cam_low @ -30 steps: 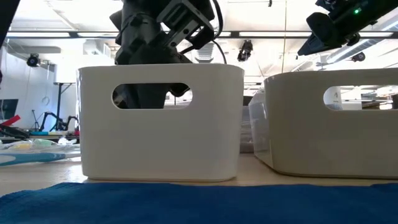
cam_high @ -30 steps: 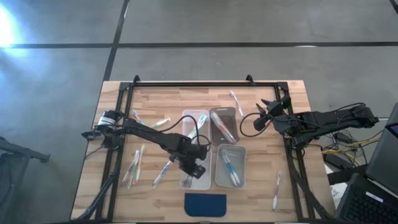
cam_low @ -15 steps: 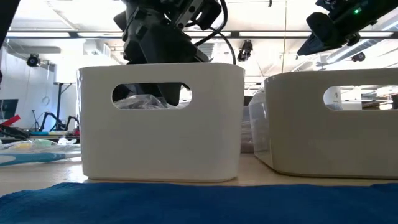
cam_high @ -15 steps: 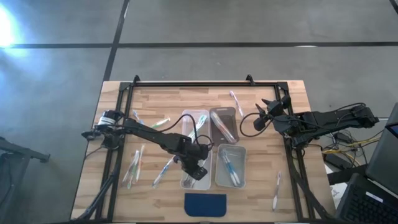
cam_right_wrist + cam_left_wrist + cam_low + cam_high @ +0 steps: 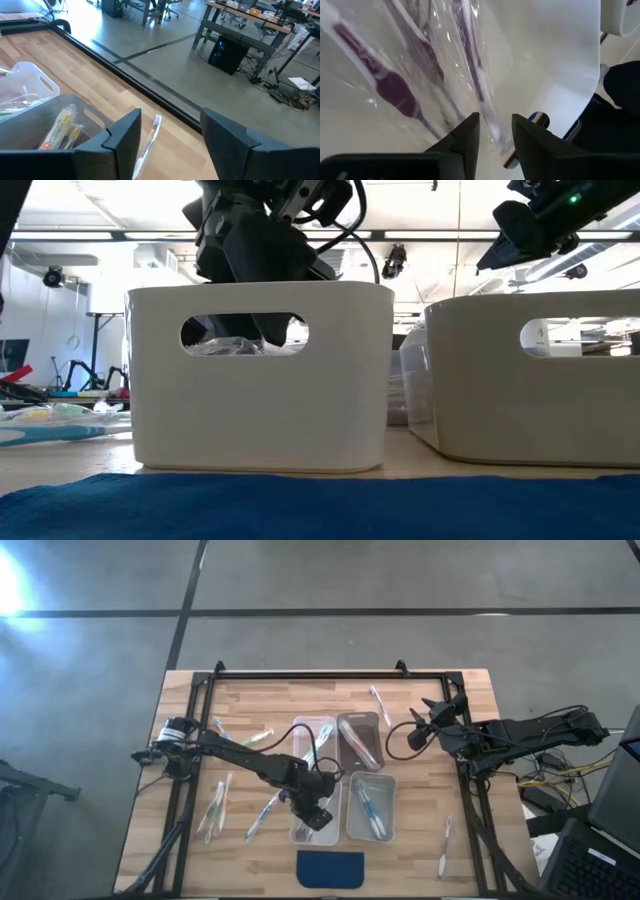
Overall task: Pick & Place Toothbrushes
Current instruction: Put the violet toothbrush into the white bin, then adjust the bins
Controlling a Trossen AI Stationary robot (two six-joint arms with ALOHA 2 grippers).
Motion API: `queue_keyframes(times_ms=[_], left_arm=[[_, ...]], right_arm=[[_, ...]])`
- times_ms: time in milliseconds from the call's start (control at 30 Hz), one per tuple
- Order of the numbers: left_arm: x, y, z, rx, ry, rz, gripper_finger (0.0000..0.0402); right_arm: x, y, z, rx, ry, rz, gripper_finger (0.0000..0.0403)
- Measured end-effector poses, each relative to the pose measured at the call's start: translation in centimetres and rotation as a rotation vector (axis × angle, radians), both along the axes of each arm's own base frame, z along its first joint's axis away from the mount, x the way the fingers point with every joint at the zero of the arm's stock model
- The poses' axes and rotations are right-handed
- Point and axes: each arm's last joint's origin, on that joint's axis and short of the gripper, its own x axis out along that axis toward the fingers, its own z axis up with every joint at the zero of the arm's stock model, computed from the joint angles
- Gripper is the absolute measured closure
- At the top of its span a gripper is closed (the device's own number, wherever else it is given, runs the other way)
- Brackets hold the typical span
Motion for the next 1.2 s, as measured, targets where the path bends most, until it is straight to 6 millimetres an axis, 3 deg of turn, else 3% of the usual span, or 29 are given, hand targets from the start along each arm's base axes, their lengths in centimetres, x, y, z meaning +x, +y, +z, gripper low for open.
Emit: queue_keyframes(times_ms=[300, 467, 700, 833, 1000, 1133, 1200], left_arm=[[0.0, -0.1, 0.0, -0.025, 0.010, -0.002, 0.0282], [0.1, 0.0, 0.3, -0.139, 0.038, -0.015, 0.0282], [-0.1, 0.3, 2.5, -0.115, -0.024, 0.021, 0.0282], [-1.1, 0.7, 3.9, 0.022, -0.053, 0.088, 0.0282], [-4.3, 0.9, 5.6, 0.423, 0.003, 0.247, 0.0282], [-6.6, 1.0, 6.0, 0.661, 0.103, 0.413, 0.0282], [-7.2, 1.0, 5.8, 0.721, 0.149, 0.413, 0.0282]], right_arm=[[0.0, 0.0, 0.0, 0.000, 0.001, 0.000, 0.0201], [0.0, 0.0, 0.0, 0.000, 0.001, 0.001, 0.0213], [0.0, 0.0, 0.0, 0.000, 0.001, 0.000, 0.0226], [0.0, 0.0, -0.1, -0.001, 0.004, 0.000, 0.0231], [0.0, 0.0, -0.1, -0.002, 0.007, 0.001, 0.0228], [0.0, 0.0, -0.1, -0.001, 0.004, 0.000, 0.0218], [0.0, 0.0, -0.1, 0.001, 0.002, 0.000, 0.0214]])
